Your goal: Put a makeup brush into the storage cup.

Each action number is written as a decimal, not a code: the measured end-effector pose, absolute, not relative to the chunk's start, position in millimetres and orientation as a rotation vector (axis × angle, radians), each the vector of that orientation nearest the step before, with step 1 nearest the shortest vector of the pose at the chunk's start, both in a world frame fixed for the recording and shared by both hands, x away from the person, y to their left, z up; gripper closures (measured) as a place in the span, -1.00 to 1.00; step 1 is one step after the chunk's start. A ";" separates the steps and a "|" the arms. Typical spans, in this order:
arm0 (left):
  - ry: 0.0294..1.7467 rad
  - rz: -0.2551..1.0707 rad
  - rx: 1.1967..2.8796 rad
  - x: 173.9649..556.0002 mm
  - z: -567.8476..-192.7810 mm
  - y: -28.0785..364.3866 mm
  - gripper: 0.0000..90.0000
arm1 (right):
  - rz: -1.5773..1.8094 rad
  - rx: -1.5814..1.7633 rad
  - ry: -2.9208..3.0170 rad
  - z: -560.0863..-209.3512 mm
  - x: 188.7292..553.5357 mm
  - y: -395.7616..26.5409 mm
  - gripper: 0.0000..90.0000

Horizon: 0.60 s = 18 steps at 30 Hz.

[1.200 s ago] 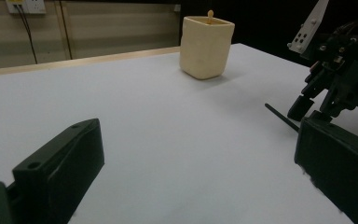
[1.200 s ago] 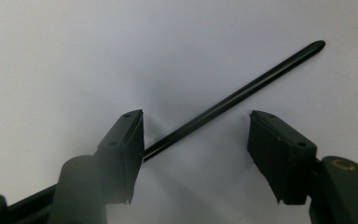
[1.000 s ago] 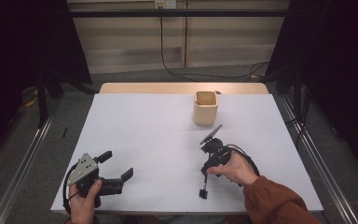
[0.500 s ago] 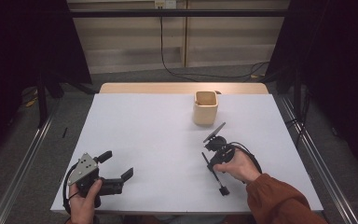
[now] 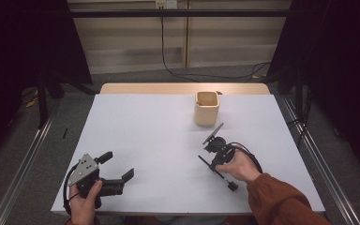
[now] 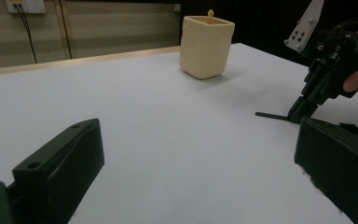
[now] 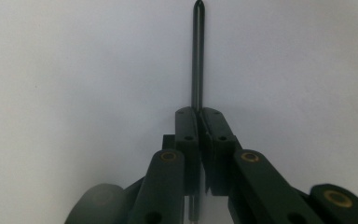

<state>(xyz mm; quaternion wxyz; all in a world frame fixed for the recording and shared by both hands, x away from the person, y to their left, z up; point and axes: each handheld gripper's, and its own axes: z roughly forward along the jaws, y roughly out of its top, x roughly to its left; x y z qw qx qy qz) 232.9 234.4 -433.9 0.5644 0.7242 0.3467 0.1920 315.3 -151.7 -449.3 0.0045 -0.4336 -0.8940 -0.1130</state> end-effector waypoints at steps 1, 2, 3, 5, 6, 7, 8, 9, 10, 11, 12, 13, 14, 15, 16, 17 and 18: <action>0.811 0.454 1.708 233.2 -433.8 234.6 -0.97 | -0.352 -1.334 -2.812 -449.2 315.5 -151.5 0.91; 0.814 0.452 1.707 233.1 -433.9 234.4 -0.97 | -0.351 -1.325 -2.814 -449.1 315.6 -151.5 0.91; 0.814 0.450 1.708 233.1 -434.1 234.3 -0.97 | -0.354 -1.317 -2.816 -449.2 315.7 -151.7 0.91; 0.812 0.451 1.712 233.3 -434.1 234.4 -0.97 | -0.362 -1.307 -2.813 -449.3 316.3 -153.1 0.91; 0.813 0.451 1.711 233.3 -434.1 234.5 -0.97 | -0.365 -1.299 -2.815 -449.5 316.6 -153.5 0.91; 0.815 0.450 1.709 233.1 -434.1 234.5 -0.97 | -0.363 -1.298 -2.816 -449.4 316.7 -153.3 0.91; 0.816 0.450 1.707 233.1 -434.1 234.5 -0.97 | -0.363 -1.291 -2.820 -449.3 316.1 -152.8 0.91; 0.814 0.451 1.708 233.2 -434.0 234.8 -0.97 | -0.366 -1.287 -2.827 -449.4 315.7 -152.9 0.91; 0.813 0.451 1.708 233.4 -434.1 234.9 -0.97 | -0.370 -1.282 -2.832 -449.4 315.6 -153.0 0.91; 0.815 0.451 1.710 233.4 -434.1 234.9 -0.97 | -0.372 -1.278 -2.831 -449.3 315.6 -153.3 0.91; 0.816 0.452 1.710 233.4 -434.1 234.9 -0.97 | -0.375 -1.272 -2.830 -449.4 315.9 -154.1 0.91; 0.815 0.451 1.707 233.4 -434.1 234.9 -0.97 | -0.377 -1.267 -2.828 -449.2 316.0 -154.6 0.91; 0.815 0.452 1.707 233.4 -434.2 235.0 -0.97 | -0.382 -1.259 -2.834 -449.4 316.0 -154.7 0.91; 0.816 0.452 1.707 233.4 -434.2 235.1 -0.97 | -0.382 -1.260 -2.833 -449.2 315.8 -154.6 0.91; 0.820 0.452 1.705 233.3 -434.2 235.2 -0.97 | -0.385 -1.255 -2.836 -449.2 315.7 -154.8 0.91; 0.821 0.452 1.705 233.4 -434.1 235.3 -0.97 | -0.384 -1.254 -2.835 -449.0 315.4 -154.8 0.91; 0.822 0.453 1.704 233.4 -434.1 235.4 -0.97 | -0.384 -1.251 -2.830 -448.5 315.5 -155.2 0.91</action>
